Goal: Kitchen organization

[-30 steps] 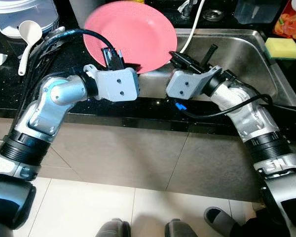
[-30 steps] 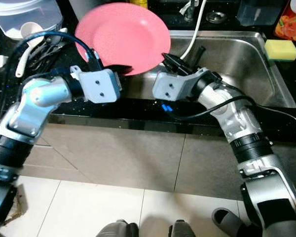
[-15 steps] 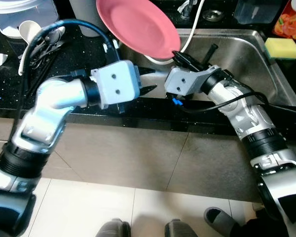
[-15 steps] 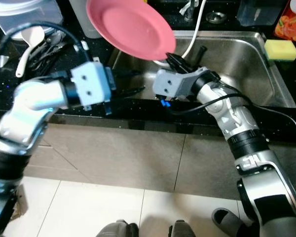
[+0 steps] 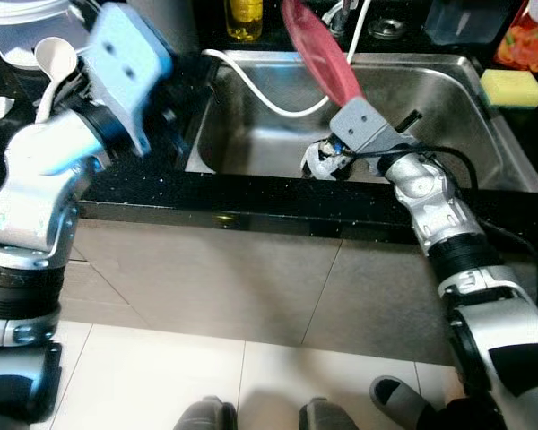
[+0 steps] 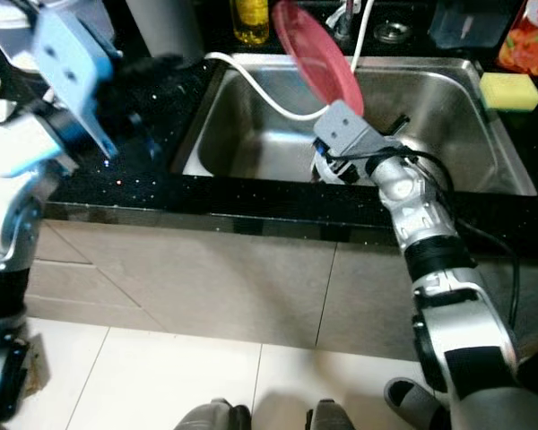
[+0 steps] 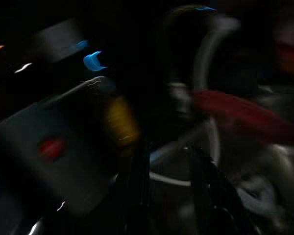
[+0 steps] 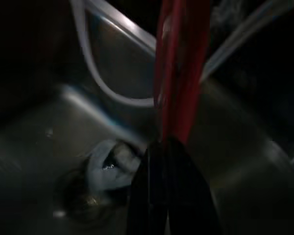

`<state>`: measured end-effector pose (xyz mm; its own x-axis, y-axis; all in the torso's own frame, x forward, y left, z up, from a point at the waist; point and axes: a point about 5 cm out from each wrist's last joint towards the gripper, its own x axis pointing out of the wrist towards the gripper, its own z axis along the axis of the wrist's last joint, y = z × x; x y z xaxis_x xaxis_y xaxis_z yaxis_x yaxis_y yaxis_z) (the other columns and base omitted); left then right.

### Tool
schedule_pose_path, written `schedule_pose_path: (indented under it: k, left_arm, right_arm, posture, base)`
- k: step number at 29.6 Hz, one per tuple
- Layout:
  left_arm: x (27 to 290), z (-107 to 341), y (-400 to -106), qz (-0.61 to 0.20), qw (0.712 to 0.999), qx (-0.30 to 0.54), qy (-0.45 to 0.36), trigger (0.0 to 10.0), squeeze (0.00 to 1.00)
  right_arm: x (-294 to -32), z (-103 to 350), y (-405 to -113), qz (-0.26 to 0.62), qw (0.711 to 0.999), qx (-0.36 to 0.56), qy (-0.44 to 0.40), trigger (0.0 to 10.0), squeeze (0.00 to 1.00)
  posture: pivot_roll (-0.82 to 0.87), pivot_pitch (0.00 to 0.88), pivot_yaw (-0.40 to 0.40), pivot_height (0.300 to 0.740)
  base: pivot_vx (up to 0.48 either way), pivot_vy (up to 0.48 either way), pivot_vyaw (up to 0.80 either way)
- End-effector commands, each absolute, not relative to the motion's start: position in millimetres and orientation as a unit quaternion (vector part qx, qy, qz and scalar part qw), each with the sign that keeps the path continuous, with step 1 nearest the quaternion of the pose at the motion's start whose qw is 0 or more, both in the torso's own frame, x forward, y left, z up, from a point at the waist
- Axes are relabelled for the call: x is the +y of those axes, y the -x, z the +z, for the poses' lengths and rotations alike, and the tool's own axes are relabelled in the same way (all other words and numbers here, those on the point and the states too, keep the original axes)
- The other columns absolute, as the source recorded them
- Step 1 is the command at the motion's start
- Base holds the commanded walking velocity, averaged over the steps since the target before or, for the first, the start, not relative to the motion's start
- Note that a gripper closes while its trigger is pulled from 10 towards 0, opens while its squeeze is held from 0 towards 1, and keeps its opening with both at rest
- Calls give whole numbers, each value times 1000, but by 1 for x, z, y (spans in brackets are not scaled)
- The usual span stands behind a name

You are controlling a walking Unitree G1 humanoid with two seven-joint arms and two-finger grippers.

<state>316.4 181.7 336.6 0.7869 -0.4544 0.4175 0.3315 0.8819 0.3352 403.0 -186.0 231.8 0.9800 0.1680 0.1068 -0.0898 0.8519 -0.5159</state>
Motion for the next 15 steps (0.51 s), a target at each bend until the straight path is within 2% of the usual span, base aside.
schedule_pose_path:
  k: [1,7,8,9,10,12,13,15]
  left_arm:
    - [197,332,-319,-152,958,-235,-68,10000,0]
    - [206,322,-316,-112,967,-219,-58,10000,0]
    - [208,318,-317,-100,971,-211,-48,10000,0]
    - [208,318,-317,-100,971,-211,-48,10000,0]
    - [208,315,-317,-92,973,-205,-43,10000,0]
    - [208,315,-317,-92,973,-205,-43,10000,0]
    - [208,311,-317,-84,976,-200,-37,10000,0]
    - [208,309,-317,-79,977,-197,-34,10000,0]
  right_arm:
    - [-195,201,-402,56,982,-1,183,10000,0]
    - [-187,190,-401,76,987,17,140,10000,0]
    - [-184,185,-401,80,988,30,132,10000,153]
    - [-184,185,-401,80,988,30,132,10000,153]
    - [-182,181,-401,83,988,39,126,10000,482]
    - [-182,181,-401,83,988,39,126,10000,482]
    - [-179,179,-401,84,988,43,118,10000,1000]
    - [-177,179,-402,88,989,43,111,10000,1000]
  posture:
    - [-1,141,56,740]
    - [2,142,54,740]
    - [5,141,50,740]
    - [5,141,50,740]
    - [7,140,50,740]
    - [7,140,50,740]
    - [9,136,45,740]
    - [8,134,45,740]
  base:
    - [0,0,0]
    - [0,0,0]
    - [0,0,0]
    - [0,0,0]
    - [0,0,0]
    - [0,0,0]
    - [0,0,0]
    - [0,0,0]
